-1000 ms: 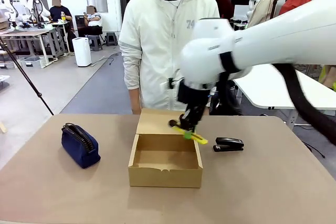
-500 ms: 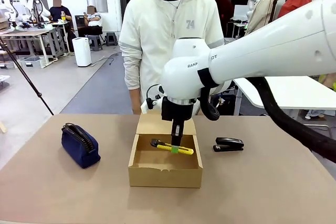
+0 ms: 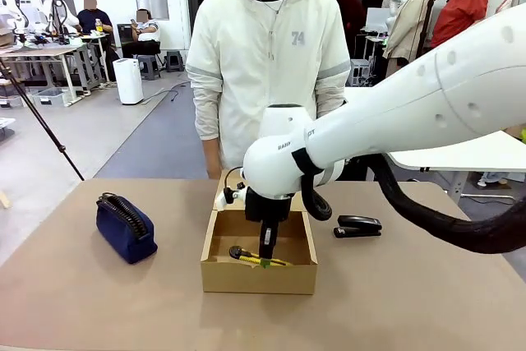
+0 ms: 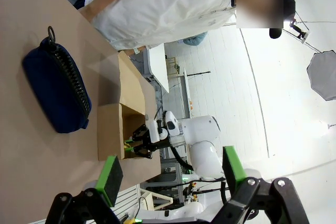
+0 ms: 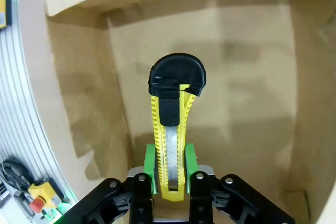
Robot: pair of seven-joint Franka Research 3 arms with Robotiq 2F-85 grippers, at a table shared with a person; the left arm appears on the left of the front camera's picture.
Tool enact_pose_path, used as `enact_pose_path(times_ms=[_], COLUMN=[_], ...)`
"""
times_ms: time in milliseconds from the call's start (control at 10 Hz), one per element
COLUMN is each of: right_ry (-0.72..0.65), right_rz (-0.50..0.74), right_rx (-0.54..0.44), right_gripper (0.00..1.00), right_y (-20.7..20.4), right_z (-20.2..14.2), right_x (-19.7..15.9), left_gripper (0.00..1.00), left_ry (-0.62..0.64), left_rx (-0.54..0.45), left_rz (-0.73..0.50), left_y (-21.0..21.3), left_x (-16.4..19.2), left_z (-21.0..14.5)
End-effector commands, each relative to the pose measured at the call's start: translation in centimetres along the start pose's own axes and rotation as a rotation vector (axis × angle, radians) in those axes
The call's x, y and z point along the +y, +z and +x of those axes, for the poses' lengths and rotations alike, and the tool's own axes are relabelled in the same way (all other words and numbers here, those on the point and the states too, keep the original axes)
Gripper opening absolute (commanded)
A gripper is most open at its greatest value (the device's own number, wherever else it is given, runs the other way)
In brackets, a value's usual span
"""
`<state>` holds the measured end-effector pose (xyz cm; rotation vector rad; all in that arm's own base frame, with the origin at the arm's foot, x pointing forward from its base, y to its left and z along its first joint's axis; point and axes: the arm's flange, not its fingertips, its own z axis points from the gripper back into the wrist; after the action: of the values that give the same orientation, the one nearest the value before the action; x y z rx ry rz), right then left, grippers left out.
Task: Pack the items into the box.
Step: Pick up the item indicated by the person and place it inside the Mailer Box.
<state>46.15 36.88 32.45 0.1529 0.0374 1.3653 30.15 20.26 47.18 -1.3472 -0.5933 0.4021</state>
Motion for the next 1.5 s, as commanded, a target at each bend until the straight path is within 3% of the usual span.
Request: enact_pose_path(times_ms=[0,200,600,800,1200,1400], right_ry=[-0.028,-0.046,-0.063,-0.128,-0.433,-0.694], right_rz=[-0.031,-0.030,-0.069,-0.105,0.086,0.166], right_rx=[0.024,0.030,0.011,-0.023,-0.109,-0.212], right_gripper=[0.00,1.00,1.00,1.00,1.00,1.00], right_y=[-0.1,-0.1,0.8,3.8,15.6,20.5], right_z=[0.1,0.0,-0.6,-1.4,-7.4,-13.8], right_x=[0.7,0.6,0.2,-0.2,0.1,0.1], left_gripper=[1.00,1.00,1.00,1.00,1.00,1.00], left_ry=[0.010,0.010,0.010,0.010,0.010,0.010], left_rx=[-0.005,-0.005,-0.005,-0.005,-0.005,-0.005], left_rz=[-0.018,-0.018,-0.018,-0.018,-0.018,-0.018], left_y=[-0.1,-0.1,-0.1,-0.1,-0.1,-0.1], left_x=[-0.3,-0.3,-0.3,-0.3,-0.3,-0.3], left_z=[0.0,0.0,0.0,0.0,0.0,0.0])
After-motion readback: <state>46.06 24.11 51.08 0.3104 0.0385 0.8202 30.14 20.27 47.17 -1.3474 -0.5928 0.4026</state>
